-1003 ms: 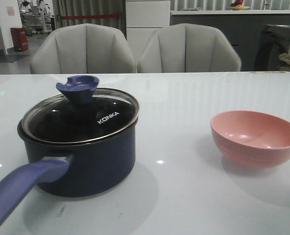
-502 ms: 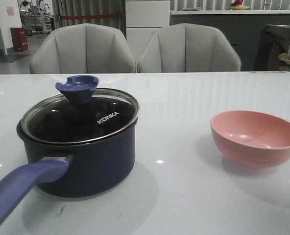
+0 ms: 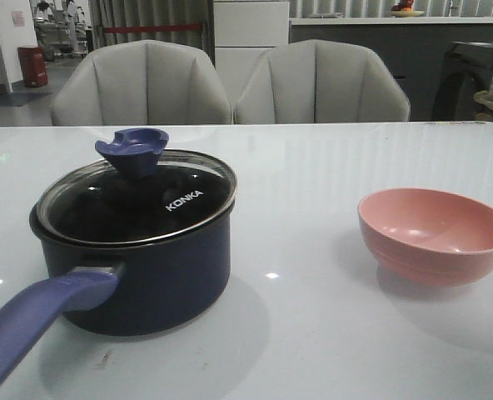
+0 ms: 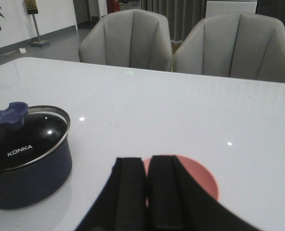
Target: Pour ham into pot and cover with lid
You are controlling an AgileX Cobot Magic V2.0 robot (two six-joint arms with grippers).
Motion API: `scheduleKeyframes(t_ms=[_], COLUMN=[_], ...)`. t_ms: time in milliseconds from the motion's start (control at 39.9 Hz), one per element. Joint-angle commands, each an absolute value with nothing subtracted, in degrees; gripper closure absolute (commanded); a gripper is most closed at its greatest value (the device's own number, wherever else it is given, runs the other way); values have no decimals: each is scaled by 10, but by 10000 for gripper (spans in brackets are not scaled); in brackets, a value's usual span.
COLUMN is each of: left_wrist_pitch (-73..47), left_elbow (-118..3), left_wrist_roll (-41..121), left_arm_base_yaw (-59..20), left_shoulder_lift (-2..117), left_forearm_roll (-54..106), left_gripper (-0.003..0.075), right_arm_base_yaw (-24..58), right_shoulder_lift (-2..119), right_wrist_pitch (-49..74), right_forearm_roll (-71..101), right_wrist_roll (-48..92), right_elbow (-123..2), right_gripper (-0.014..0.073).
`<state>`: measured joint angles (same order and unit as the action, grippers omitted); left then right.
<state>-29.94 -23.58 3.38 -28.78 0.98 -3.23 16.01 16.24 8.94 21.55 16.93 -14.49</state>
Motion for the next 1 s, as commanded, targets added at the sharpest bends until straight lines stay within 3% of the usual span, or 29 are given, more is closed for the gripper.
scheduleKeyframes(t_ms=[0,176,401,677,978], left_wrist_pitch=[-254,-176,8,60,63], left_elbow=[-251,-196,-66,22,22], left_wrist_roll=[27,27,27,4,4], left_arm_base_yaw=[-287,-259,-103,-42,-15], left_shoulder_lift=[23,26,18,-14,-14], left_forearm_roll=[-27,-47,49,54,52], left_gripper=[607,607,607,607,607], right_arm_base_yaw=[161,161,161,161,161], right_shoulder_lift=[167,167,167,167,167], right_wrist_pitch=[50,50,50,50,50], right_forearm_roll=[221,221,221,221,221], right_wrist_roll=[175,175,175,175,175], right_elbow=[-161,-161,-161,-161,-161], right_gripper=[445,445,445,445,445])
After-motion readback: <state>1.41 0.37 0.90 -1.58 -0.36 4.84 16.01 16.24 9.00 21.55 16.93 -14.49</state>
